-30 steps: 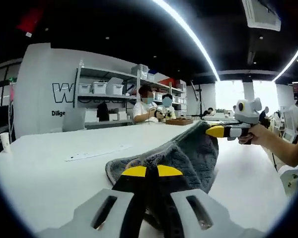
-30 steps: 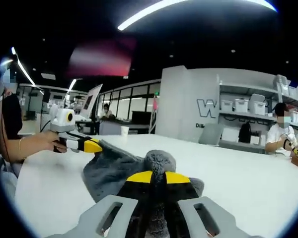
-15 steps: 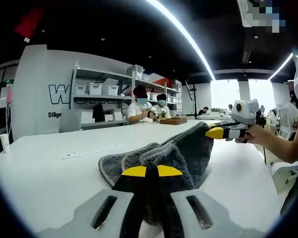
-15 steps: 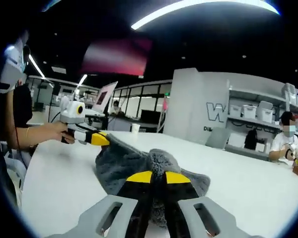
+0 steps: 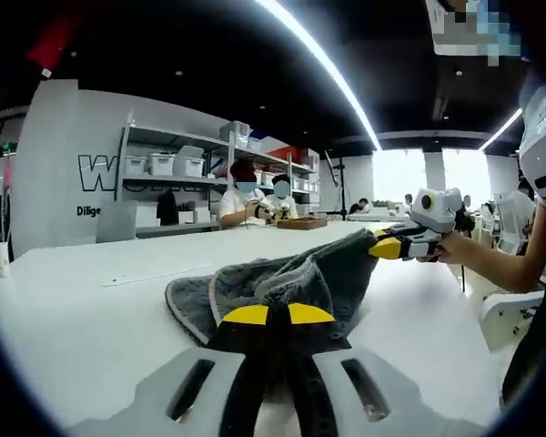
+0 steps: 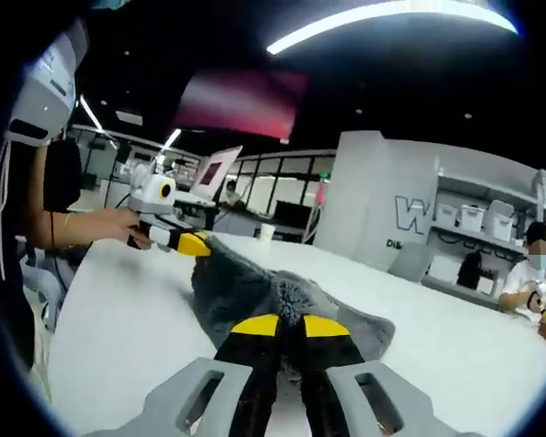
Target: Open the folded towel by lifting each exposed corner and separating the folded layers until the towel lies flat within the target outline without major curled edges
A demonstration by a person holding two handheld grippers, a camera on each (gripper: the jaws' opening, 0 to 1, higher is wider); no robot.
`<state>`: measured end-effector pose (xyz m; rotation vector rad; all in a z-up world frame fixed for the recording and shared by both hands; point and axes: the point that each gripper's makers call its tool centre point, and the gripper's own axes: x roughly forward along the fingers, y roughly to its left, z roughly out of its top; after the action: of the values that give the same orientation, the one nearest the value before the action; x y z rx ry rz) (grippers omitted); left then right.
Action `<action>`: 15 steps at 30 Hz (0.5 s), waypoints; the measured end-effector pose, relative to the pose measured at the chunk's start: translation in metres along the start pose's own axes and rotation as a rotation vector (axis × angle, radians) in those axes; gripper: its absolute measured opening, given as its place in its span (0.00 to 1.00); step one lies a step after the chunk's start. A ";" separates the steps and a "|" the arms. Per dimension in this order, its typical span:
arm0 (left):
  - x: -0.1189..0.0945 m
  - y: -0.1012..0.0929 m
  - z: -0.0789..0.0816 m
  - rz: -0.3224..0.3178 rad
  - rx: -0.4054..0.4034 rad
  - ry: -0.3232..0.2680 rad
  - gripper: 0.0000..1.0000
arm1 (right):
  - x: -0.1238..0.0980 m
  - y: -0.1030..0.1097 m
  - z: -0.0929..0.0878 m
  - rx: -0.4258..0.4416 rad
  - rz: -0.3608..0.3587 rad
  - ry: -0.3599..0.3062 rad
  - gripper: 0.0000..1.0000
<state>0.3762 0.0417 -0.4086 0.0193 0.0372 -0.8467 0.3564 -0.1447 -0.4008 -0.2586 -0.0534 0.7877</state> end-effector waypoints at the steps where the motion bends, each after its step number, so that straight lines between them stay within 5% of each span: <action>1: -0.002 -0.003 -0.001 -0.008 0.005 0.001 0.03 | -0.002 0.001 -0.001 -0.001 0.000 0.000 0.01; 15: -0.019 -0.021 -0.017 -0.026 -0.038 0.006 0.03 | -0.017 0.014 -0.013 0.037 0.015 -0.009 0.02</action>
<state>0.3472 0.0424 -0.4249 -0.0145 0.0591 -0.8715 0.3368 -0.1496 -0.4159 -0.2208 -0.0458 0.8042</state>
